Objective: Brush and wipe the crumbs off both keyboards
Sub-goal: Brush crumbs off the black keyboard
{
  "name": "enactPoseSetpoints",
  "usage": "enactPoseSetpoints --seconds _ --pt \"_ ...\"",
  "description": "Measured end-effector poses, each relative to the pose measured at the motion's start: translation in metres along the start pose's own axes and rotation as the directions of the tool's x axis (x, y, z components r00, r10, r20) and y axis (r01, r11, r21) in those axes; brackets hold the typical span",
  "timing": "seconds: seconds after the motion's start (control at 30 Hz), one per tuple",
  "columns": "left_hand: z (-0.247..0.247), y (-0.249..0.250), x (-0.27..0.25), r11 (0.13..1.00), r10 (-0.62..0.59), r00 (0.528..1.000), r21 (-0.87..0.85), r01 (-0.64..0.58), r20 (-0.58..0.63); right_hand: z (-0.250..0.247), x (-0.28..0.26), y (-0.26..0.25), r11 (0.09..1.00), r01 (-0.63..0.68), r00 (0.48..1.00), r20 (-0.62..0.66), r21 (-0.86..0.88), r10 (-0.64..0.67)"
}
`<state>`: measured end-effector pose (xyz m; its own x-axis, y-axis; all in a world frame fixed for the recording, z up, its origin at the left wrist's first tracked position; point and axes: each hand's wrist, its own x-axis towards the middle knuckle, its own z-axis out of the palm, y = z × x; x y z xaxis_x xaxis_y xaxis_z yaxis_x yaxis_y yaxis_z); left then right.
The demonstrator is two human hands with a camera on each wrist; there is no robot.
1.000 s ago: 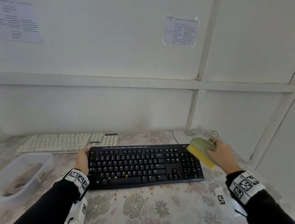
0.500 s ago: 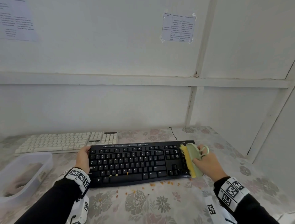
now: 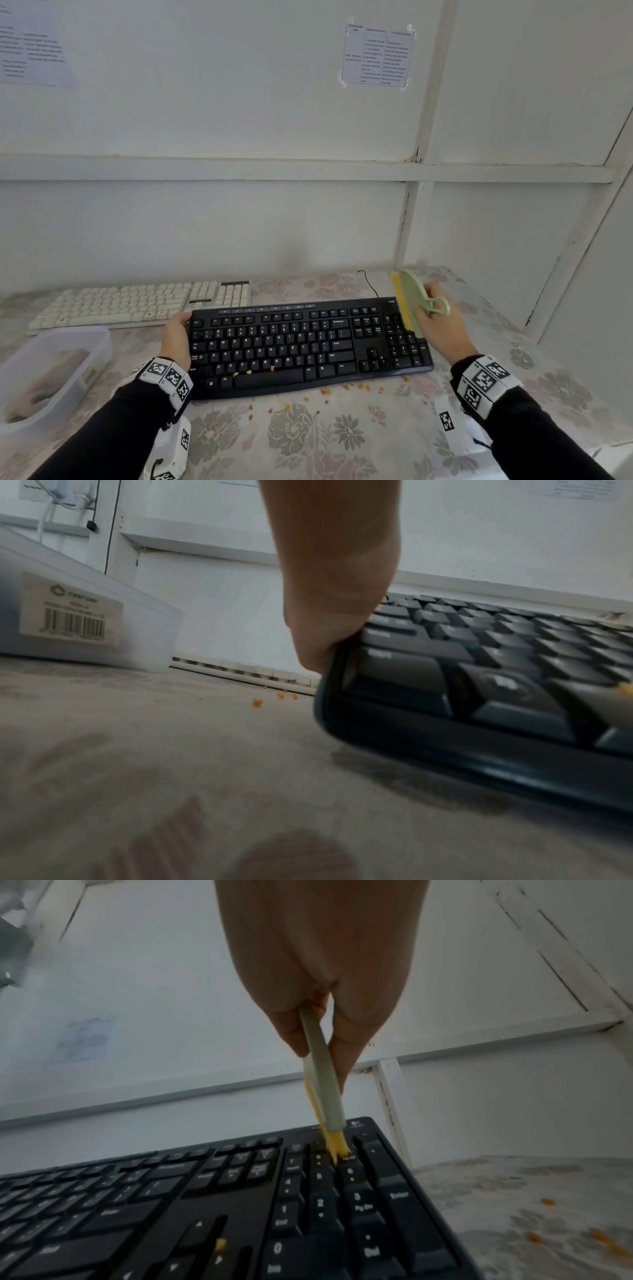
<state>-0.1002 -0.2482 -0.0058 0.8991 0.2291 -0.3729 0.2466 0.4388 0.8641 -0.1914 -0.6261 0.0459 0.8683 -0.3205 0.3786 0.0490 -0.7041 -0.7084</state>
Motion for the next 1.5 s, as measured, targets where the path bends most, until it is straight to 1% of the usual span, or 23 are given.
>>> enactPoseSetpoints --seconds 0.07,0.17,0.27,0.33,0.4,0.43,0.5,0.57,0.6,0.63,0.67,0.73,0.83,0.93,1.03,1.1,1.17,1.2,1.27,1.33,1.4,1.43,1.5 --pt "0.0 0.0 -0.001 1.0 0.002 1.0 0.001 -0.002 -0.001 0.002 -0.002 0.003 0.998 -0.056 0.994 0.094 -0.014 0.057" --pt "0.001 0.001 -0.004 1.0 0.005 1.0 0.011 -0.005 -0.001 -0.003 -0.007 0.005 0.99 -0.133 0.98 0.145 -0.044 0.138" --pt "0.0 0.001 -0.004 1.0 0.003 1.0 0.009 -0.003 0.0 -0.01 -0.014 0.011 0.96 -0.228 0.936 0.236 -0.161 0.261" --pt "0.0 0.002 -0.005 1.0 0.0 1.0 0.006 0.0 0.003 -0.014 -0.017 0.012 0.926 -0.29 0.905 0.245 -0.241 0.347" --pt "0.001 0.002 -0.008 1.0 0.002 1.0 0.005 -0.002 0.003 -0.017 -0.015 0.01 0.902 -0.335 0.89 0.223 -0.272 0.397" --pt "0.001 0.003 -0.009 1.0 0.002 1.0 0.002 -0.002 0.002 -0.019 -0.013 0.009 0.905 -0.336 0.897 0.203 -0.262 0.392" --pt "0.002 0.003 -0.01 1.0 -0.003 1.0 -0.006 0.003 -0.001 -0.02 -0.007 0.003 0.94 -0.282 0.943 0.126 -0.192 0.309" --pt "0.002 0.003 -0.01 1.0 0.003 1.0 -0.002 -0.003 -0.008 -0.016 -0.004 -0.003 0.984 -0.158 0.987 0.021 -0.079 0.16" --pt "0.003 0.003 -0.01 1.0 0.005 1.0 0.0 -0.005 -0.008 -0.014 -0.003 -0.005 0.994 -0.101 0.995 -0.03 -0.034 0.1" --pt "0.003 0.002 -0.01 1.0 0.008 1.0 0.0 -0.008 -0.006 -0.011 -0.002 -0.006 0.998 -0.069 0.996 -0.054 -0.008 0.068" --pt "0.003 0.002 -0.01 1.0 0.01 1.0 0.001 -0.01 0.0 -0.009 0.0 -0.005 0.998 -0.063 0.997 -0.054 0.007 0.063" --pt "0.002 0.002 -0.009 1.0 0.008 1.0 -0.005 -0.008 0.0 -0.006 0.001 -0.002 0.996 -0.094 0.996 -0.001 -0.003 0.094" --pt "0.001 0.001 -0.006 1.0 0.0 1.0 -0.017 0.0 -0.002 -0.01 -0.004 0.001 0.981 -0.192 0.977 0.082 -0.039 0.195" --pt "0.001 0.0 -0.004 1.0 0.004 1.0 -0.017 -0.004 0.0 -0.016 -0.013 0.004 0.945 -0.323 0.937 0.12 -0.056 0.327" --pt "0.001 0.0 -0.002 1.0 0.005 1.0 -0.024 -0.005 0.002 -0.019 -0.019 0.003 0.901 -0.401 0.898 0.123 -0.167 0.423" --pt "0.0 -0.001 0.0 1.0 0.01 1.0 -0.024 -0.01 0.0 -0.023 -0.019 -0.002 0.882 -0.393 0.889 0.138 -0.26 0.436" --pt "0.0 -0.002 0.001 1.0 0.014 1.0 -0.023 -0.014 -0.003 -0.028 -0.015 -0.009 0.886 -0.357 0.907 0.116 -0.295 0.404" --pt "0.0 -0.002 0.002 1.0 0.015 1.0 -0.02 -0.015 -0.006 -0.03 -0.013 -0.012 0.901 -0.331 0.927 0.082 -0.28 0.366" --pt "-0.001 -0.003 0.003 1.0 0.014 1.0 -0.015 -0.014 -0.013 -0.029 -0.01 -0.017 0.946 -0.252 0.966 0.0 -0.205 0.258" --pt "-0.001 -0.003 0.006 1.0 0.014 1.0 -0.018 -0.014 -0.015 -0.02 -0.011 -0.021 0.987 -0.15 0.989 -0.031 -0.058 0.148" --pt "-0.001 -0.003 0.006 1.0 0.012 1.0 -0.009 -0.012 -0.013 -0.007 -0.013 -0.021 0.991 -0.103 0.995 -0.005 0.089 0.104" --pt "-0.001 -0.003 0.006 1.0 0.012 1.0 -0.005 -0.012 -0.011 0.001 -0.014 -0.02 0.986 -0.109 0.994 0.032 0.123 0.105" --pt "-0.002 -0.003 0.008 1.0 0.019 1.0 -0.01 -0.019 -0.014 0.015 -0.017 -0.018 0.985 -0.116 0.992 0.071 0.125 0.108"
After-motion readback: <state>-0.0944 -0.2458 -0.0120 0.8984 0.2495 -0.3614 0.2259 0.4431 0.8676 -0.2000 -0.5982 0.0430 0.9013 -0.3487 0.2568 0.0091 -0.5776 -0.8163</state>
